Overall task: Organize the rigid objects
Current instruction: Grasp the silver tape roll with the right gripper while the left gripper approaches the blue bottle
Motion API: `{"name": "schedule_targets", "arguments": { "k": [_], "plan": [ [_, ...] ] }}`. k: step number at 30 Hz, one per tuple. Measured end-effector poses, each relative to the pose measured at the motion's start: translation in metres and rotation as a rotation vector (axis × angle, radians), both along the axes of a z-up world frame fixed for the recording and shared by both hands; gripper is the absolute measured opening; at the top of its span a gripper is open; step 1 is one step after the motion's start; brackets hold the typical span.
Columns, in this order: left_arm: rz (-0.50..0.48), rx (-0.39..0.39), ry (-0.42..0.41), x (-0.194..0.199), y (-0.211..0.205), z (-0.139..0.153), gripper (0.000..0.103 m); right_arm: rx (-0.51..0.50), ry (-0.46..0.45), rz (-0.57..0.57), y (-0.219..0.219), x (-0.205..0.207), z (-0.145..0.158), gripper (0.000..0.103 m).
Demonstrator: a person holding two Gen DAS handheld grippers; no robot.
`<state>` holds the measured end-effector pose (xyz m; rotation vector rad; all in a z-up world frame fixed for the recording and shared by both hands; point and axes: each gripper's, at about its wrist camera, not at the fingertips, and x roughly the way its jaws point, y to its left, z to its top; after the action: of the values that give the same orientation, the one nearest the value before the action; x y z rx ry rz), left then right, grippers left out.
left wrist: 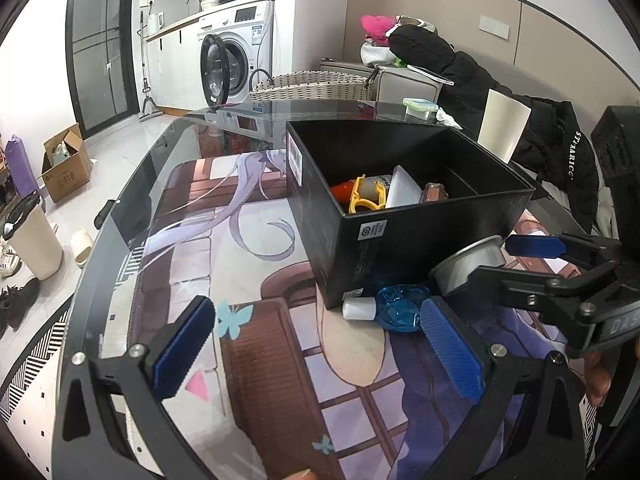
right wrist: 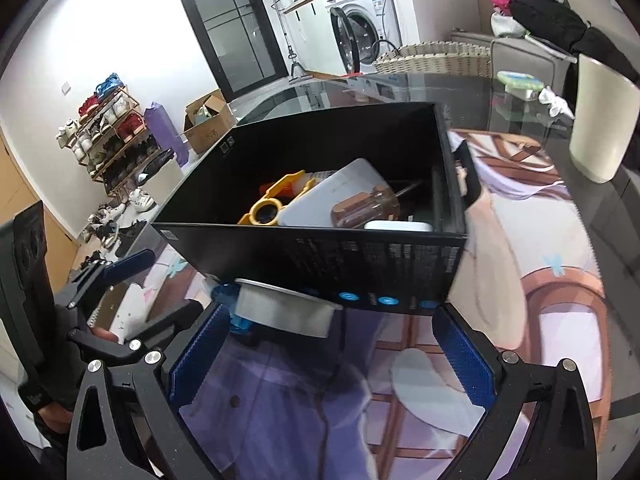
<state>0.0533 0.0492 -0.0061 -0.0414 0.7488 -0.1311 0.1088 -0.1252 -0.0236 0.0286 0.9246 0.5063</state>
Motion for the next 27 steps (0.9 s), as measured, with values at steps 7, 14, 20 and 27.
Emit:
{"name": "schedule_targets", "arguments": {
  "k": [7, 14, 20, 27],
  "plan": [
    [0.001, 0.002, 0.007, 0.001, 0.000, 0.000, 0.103, -0.029, 0.009, -0.036, -0.004, 0.003, -0.007, 0.103],
    [-0.001, -0.004, 0.017, 0.002, 0.001, -0.001, 0.103, -0.066, 0.000, -0.066, -0.034, 0.004, -0.010, 0.103],
    [0.003, -0.009, 0.028, 0.004, 0.001, -0.003, 0.103, -0.137, -0.034, -0.020, -0.039, -0.007, -0.013, 0.103],
    [0.007, -0.010, 0.037, 0.006, 0.002, -0.003, 0.103, -0.053, -0.025, 0.016, -0.040, -0.010, -0.009, 0.103]
  ]
}}
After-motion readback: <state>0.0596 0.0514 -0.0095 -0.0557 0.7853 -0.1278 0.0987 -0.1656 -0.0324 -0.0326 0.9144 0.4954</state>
